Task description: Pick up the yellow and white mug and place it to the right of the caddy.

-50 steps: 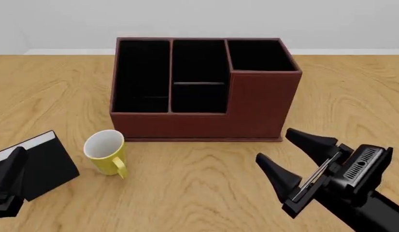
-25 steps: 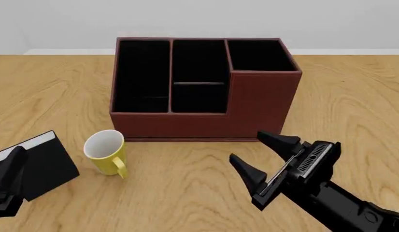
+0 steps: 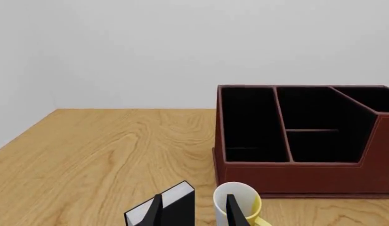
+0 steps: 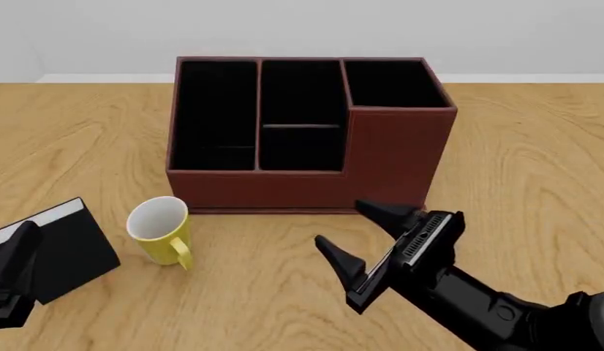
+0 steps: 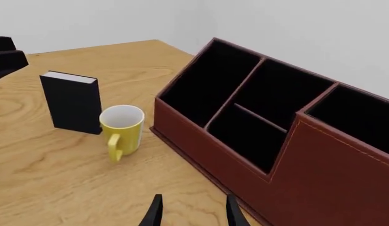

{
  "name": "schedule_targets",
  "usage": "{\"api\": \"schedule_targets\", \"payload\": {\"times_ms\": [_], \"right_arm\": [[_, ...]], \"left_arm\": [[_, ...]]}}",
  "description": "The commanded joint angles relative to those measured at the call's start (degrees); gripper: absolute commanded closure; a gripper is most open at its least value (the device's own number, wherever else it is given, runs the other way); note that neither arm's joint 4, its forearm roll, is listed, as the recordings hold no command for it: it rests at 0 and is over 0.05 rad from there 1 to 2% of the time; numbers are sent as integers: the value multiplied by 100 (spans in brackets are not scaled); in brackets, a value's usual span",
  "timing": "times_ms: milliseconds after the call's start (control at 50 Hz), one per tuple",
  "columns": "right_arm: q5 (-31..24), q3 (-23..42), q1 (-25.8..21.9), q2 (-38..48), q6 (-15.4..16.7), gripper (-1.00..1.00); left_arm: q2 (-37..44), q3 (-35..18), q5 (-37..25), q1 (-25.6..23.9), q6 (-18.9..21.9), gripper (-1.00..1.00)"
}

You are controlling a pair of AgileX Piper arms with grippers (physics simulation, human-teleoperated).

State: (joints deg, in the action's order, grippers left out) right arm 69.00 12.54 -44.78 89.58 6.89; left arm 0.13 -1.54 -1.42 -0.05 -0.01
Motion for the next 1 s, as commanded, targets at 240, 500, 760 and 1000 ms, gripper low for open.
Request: {"api": "schedule_targets", "payload": {"times_ms": [240,500,760,1000], "right_arm": [[80,406,-278,473,60,-100],[84,701,-381,886,61,-100],[83,974,-530,1167,74,-100],[47,1276,-680,1460,108,-100]], "left_arm": [[3,0,3,2,-1,-100],[3,0,2,0,1,-100],[3,0,4,2,-1,-100],[3,0,3,1,-1,-100]]}}
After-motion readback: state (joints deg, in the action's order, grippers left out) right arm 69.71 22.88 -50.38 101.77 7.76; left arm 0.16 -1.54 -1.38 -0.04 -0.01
